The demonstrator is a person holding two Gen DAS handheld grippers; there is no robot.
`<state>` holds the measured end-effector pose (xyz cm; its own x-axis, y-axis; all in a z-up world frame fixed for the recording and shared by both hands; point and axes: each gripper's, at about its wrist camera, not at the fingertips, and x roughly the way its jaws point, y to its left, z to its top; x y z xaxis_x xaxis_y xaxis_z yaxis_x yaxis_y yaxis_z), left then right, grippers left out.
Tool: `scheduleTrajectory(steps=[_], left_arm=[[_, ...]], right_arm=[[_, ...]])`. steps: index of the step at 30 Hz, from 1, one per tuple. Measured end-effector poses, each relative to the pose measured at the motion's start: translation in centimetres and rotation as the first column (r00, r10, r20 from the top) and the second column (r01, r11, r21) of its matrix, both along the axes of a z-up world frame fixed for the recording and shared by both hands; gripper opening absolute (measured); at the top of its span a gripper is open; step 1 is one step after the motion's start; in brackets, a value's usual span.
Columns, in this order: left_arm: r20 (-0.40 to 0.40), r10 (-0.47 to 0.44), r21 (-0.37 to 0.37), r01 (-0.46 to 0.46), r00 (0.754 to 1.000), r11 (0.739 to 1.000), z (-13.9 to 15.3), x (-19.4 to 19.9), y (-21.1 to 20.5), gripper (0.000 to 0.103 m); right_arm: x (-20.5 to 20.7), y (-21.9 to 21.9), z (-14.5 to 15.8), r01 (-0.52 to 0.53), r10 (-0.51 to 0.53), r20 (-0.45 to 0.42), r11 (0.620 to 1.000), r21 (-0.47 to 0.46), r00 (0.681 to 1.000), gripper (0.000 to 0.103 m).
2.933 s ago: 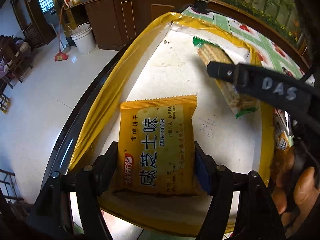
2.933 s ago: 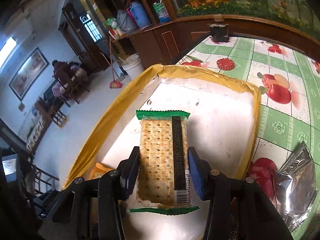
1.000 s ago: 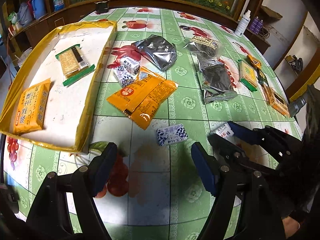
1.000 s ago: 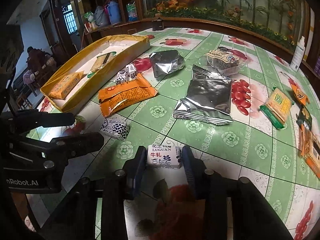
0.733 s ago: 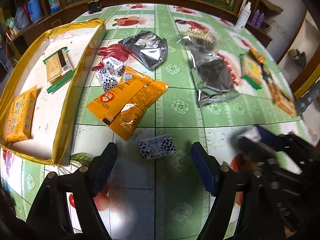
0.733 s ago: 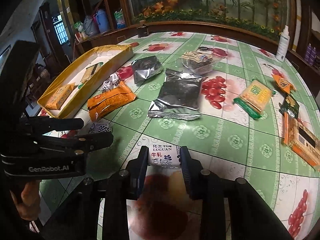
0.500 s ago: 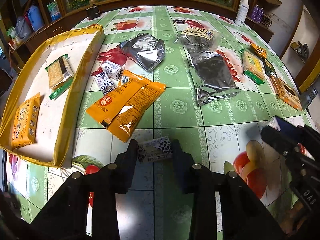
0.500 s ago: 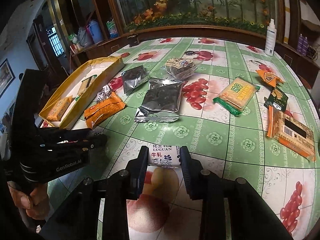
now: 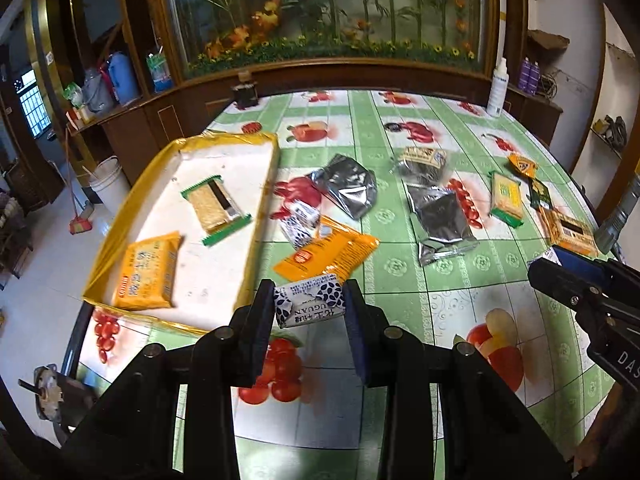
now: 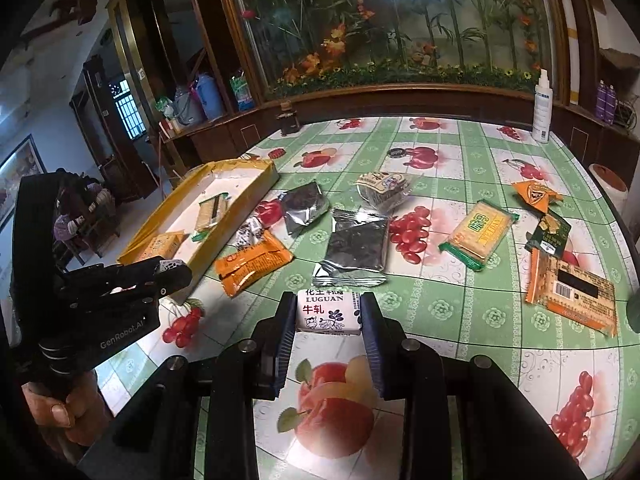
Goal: Organize snacks
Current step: 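Carry the candy with the left tool into the tray while the right tool releases its LUGUAN candy there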
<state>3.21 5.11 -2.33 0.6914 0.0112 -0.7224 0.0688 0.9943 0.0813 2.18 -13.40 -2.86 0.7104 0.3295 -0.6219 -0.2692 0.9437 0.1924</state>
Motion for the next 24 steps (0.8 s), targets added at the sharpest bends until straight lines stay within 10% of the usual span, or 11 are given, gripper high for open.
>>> scheduleTrajectory(steps=[24], left_arm=[[-0.001, 0.148, -0.086, -0.148, 0.989, 0.985, 0.1, 1.8, 7.7, 0.032]], right_arm=[[3.5, 9.4, 2.2, -0.187, 0.186, 0.016, 0.982, 0.03, 0.982, 0.033]])
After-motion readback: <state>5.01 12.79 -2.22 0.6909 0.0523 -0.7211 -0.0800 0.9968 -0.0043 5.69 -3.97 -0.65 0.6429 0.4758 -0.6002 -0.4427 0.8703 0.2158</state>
